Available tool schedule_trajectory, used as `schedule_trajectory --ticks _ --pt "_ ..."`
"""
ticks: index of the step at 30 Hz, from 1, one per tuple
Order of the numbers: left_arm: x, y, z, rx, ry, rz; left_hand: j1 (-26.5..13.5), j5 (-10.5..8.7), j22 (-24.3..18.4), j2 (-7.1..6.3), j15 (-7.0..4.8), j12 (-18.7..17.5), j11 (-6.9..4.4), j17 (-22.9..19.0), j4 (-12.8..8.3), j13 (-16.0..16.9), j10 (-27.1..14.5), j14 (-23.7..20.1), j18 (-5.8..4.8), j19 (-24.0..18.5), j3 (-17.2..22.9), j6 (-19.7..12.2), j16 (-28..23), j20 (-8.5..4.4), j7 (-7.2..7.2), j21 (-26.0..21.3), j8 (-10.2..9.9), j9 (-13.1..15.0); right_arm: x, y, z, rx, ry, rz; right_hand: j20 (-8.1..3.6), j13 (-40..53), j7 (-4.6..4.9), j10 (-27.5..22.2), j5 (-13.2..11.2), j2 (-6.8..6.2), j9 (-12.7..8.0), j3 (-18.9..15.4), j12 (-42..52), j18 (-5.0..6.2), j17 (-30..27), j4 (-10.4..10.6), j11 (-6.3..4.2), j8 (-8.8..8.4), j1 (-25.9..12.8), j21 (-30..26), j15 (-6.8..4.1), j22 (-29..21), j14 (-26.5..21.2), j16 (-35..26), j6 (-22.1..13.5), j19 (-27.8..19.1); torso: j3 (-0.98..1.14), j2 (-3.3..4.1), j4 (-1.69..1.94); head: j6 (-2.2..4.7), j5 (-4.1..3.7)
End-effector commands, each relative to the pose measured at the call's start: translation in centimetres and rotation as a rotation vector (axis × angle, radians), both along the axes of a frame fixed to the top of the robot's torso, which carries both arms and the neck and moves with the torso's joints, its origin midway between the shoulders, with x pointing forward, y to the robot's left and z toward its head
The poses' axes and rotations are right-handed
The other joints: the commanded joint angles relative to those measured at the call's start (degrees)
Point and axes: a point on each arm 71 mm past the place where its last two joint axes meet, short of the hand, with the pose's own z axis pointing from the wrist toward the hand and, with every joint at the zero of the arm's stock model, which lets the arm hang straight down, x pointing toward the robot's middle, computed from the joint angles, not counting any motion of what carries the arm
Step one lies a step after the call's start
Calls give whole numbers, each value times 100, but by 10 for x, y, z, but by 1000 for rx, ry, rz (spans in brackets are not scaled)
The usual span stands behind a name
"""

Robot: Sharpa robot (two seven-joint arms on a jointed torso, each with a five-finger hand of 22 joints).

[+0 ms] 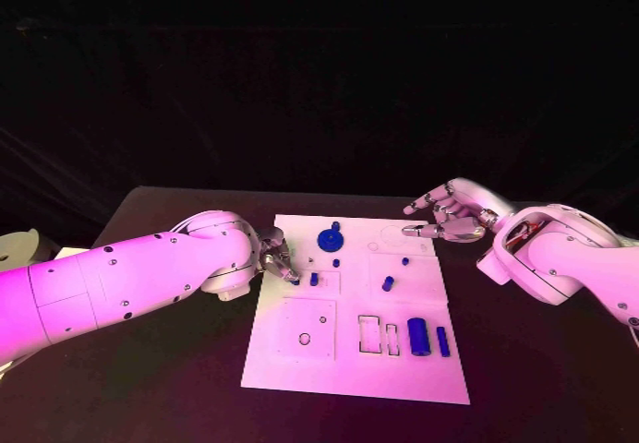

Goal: Assemble the parts on the task board

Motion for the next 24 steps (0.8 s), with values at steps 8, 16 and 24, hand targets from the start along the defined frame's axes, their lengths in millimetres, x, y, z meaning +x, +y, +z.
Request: schedule_trajectory --ticks 8,16,24 --pt "-1 -4 -5 11 36 -20 -77 63 1098 13 -31 -8 9 1507 -806 -5 62 592 -59 449 780 58 18 -31 -68 32 10 -20 -1 2 -1 -5 6 18 13 112 -11 -46 17 61 6 -33 -7 57 1346 7 3 15 -18 -23 12 931 556 -39 23 306 4 3 -4 -19 11" --pt "2 -6 -6 -2 45 -12 -478 37 1166 58 -105 -7 -83 1507 -568 2 146 592 -77 471 141 265 18 -66 -215 92 -121 -135 -1 2 -1 -3 3 15 13 112 -11 -46 17 61 6 -33 -7 57 1346 7 3 15 -18 -23 12 931 556 -39 23 306 4 -1 0 -7 23" --pt "4 -8 -7 6 58 -16 -539 38 1192 84 -113 -10 -98 1507 -510 10 159 592 -84 479 -87 356 18 -84 -223 114 -200 -195 0 3 0 -1 1 17 11 111 -11 -45 43 75 6 -69 0 58 1344 13 2 15 -7 -26 11 927 556 -41 26 304 4 1 -4 -10 19"
